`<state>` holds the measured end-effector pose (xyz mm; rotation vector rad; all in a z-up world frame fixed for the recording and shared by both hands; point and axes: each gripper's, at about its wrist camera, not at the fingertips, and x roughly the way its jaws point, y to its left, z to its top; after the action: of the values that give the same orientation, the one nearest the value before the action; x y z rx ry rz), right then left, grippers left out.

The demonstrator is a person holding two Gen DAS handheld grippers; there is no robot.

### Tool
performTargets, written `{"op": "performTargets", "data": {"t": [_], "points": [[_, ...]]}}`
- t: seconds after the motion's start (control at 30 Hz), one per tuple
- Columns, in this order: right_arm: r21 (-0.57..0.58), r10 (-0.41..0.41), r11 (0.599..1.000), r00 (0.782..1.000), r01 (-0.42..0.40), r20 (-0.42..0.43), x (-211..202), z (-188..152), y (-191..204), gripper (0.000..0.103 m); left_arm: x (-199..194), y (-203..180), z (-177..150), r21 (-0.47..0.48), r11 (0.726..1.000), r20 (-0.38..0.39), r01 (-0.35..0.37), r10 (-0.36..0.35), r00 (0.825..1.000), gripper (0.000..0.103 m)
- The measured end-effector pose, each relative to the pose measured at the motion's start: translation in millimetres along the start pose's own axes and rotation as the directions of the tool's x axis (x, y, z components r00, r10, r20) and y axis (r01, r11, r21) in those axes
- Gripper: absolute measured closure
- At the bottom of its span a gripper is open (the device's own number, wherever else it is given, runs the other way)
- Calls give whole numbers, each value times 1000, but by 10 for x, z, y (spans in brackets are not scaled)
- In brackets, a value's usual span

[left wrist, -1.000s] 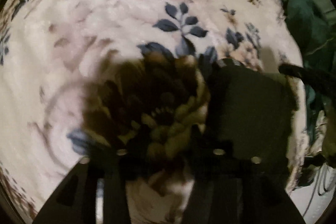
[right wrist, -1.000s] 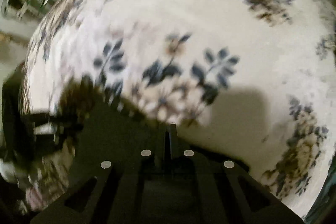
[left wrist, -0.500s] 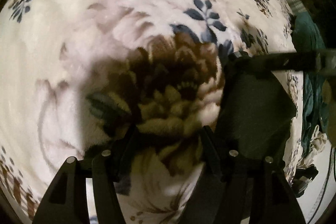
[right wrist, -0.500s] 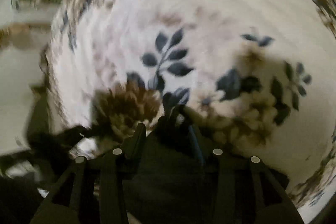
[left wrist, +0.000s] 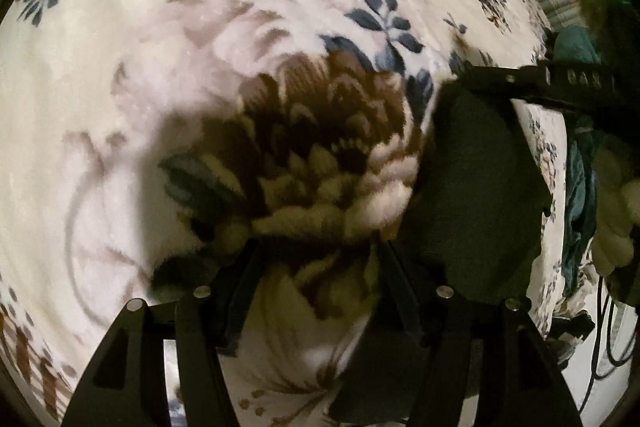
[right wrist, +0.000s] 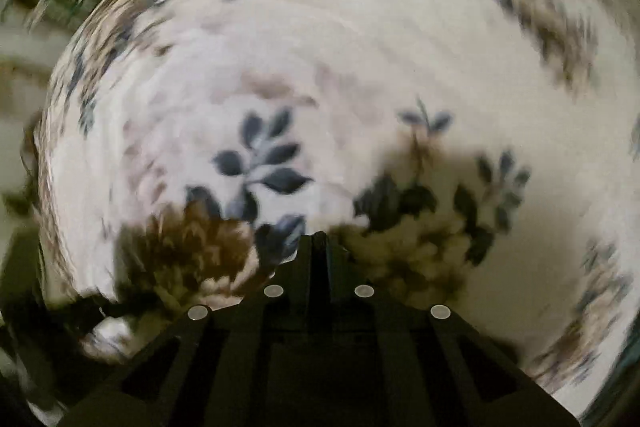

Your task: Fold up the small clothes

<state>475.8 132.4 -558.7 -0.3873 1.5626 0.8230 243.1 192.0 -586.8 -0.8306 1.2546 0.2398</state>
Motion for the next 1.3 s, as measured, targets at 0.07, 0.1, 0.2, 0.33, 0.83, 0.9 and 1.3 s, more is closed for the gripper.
{"op": "performTargets", "data": {"t": [0.07,0.1,0.2,0.33,0.83,0.9,1.3], "points": [[98,136,986,989,-131,-48,-50,14,-183,91,-30,-47,56,6,1000,-8,23,-23,1000,44],[134,176,977,983,-168,-51,-119,-5,-270,76,-40,-76,93,10,999,-8,34,-34,999,44],[283,170,939,978,-197,119,-729,-316,-884,56,-56,-251,306,36,996,-1,79,-79,997,44],[484,-21,873,985,-65,171,-1175,-1044,-1737,55,117,-606,667,88,985,-42,146,-143,989,44],[659,-26,728,954,-187,299,-621,-2383,-2218,100,490,-939,1066,117,984,13,134,-136,991,86],[671,-97,724,939,-161,329,-818,-2486,-2196,103,510,-995,1071,142,985,11,102,-105,994,87],[769,182,483,907,-419,380,-813,-3588,-2448,47,72,-1080,767,264,961,40,-85,77,996,55]]}}
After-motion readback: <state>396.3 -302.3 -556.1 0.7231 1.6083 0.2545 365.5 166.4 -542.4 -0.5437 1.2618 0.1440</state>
